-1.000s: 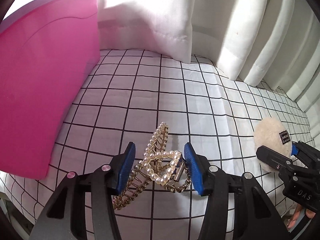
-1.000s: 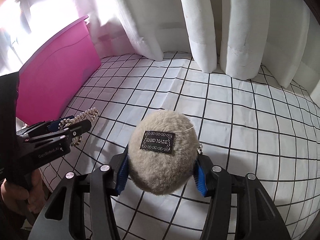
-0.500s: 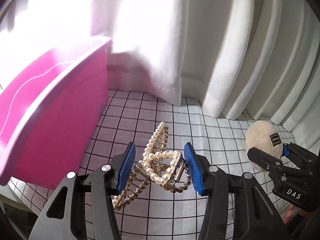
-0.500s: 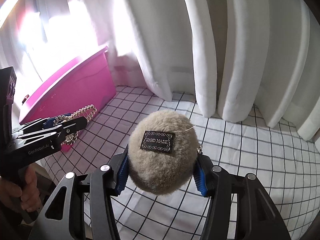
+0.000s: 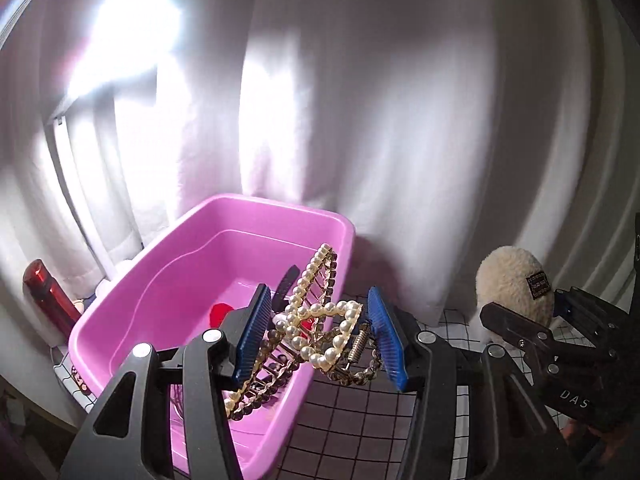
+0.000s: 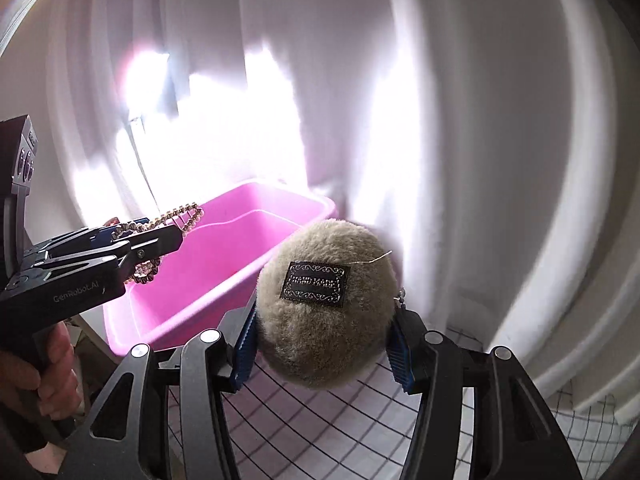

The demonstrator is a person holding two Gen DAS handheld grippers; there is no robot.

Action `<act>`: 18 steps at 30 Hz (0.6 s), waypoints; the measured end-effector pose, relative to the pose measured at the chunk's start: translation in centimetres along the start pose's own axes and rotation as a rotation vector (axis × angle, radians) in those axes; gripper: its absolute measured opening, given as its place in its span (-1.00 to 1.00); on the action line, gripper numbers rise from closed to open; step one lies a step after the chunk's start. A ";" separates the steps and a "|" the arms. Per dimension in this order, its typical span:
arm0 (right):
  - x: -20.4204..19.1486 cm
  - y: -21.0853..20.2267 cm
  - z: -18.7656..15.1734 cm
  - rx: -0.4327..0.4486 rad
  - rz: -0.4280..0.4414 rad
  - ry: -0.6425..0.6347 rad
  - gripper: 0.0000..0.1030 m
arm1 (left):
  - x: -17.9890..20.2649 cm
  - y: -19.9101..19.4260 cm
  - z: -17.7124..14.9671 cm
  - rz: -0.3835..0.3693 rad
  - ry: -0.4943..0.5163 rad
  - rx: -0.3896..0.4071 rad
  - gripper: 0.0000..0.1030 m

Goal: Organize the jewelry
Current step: 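Carry the pearl clip and beige ball over the tub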

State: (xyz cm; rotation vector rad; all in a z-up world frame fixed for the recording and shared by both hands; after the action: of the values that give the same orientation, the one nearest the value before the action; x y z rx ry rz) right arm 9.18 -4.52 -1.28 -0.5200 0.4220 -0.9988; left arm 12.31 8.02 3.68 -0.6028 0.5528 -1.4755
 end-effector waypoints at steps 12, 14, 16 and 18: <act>-9.1 10.5 5.3 -0.108 0.127 -0.136 0.01 | -13.0 4.3 -1.2 0.175 -0.170 -0.106 -0.04; -10.1 12.1 5.4 -0.138 0.135 -0.145 0.01 | -13.9 5.2 -1.7 0.182 -0.187 -0.128 -0.04; -10.6 13.6 5.4 -0.168 0.131 -0.147 0.01 | -14.3 6.0 -2.4 0.187 -0.199 -0.150 -0.04; -11.0 14.7 5.3 -0.201 0.122 -0.153 0.01 | -14.7 6.7 -2.9 0.186 -0.209 -0.175 -0.04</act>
State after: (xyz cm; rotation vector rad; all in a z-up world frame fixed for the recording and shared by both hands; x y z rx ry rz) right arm 16.79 12.69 -4.64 -0.7380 0.4145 -0.7971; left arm 14.95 22.62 -3.32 -0.8109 0.5618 -1.1800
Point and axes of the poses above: each gripper's, at about its wrist camera, not at the fingertips, and y roughly the way its jaws point, x to its right, z to its top, the point moved 7 cm from there along y, roughly the way its jaws point, and after that the axes turned 7 degrees about -x, right-handed, at the moved point
